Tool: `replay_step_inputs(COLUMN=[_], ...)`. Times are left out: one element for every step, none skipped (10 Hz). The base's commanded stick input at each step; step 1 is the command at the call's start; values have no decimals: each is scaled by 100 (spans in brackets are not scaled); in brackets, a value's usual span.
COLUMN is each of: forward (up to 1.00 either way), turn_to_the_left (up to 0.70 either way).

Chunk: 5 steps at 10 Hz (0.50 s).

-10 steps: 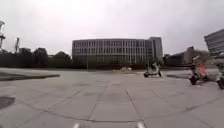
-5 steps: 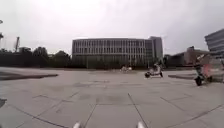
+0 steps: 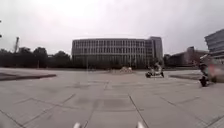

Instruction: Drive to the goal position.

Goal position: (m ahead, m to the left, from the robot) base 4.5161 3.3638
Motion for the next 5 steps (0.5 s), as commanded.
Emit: replay_step_inputs(forward=[50,50,50,50,50], turn_to_the_left=[0,0,0,0,0])
